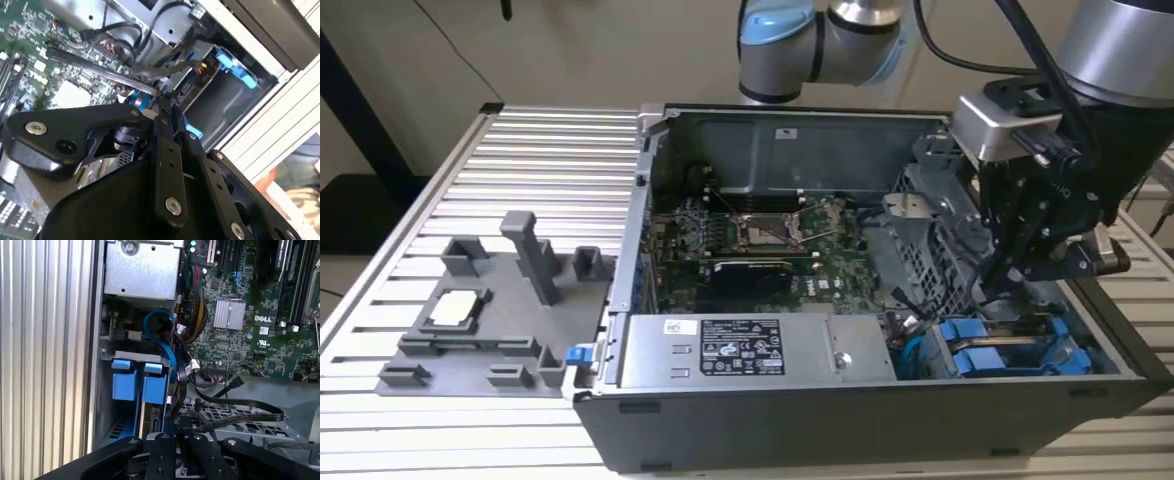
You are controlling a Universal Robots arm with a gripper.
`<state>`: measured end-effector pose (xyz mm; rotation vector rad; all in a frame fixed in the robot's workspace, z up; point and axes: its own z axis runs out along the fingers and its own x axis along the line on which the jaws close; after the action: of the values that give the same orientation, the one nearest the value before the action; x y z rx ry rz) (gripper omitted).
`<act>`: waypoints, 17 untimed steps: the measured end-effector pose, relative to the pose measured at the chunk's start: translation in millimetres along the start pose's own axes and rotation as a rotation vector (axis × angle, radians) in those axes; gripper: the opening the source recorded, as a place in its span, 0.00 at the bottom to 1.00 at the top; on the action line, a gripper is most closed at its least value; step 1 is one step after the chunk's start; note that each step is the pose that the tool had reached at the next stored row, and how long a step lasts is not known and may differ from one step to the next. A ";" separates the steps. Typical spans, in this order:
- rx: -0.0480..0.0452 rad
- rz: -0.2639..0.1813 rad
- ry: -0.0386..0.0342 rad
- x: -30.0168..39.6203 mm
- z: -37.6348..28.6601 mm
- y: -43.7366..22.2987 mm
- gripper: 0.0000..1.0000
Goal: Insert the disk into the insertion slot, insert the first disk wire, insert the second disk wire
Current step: 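Insert the first disk wire, then insert the second disk wire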
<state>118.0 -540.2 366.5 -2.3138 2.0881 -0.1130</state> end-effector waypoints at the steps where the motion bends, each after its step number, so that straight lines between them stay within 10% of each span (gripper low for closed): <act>1: -0.0079 0.000 -0.0005 3.2 0.2 0.0 0.16; 10: -0.0479 0.000 -0.0057 27.8 1.6 -3.3 0.16; 17: -0.0367 0.035 -0.1204 27.8 2.3 -3.2 0.16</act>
<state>124.1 -567.6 365.5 -2.2417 2.0879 0.0643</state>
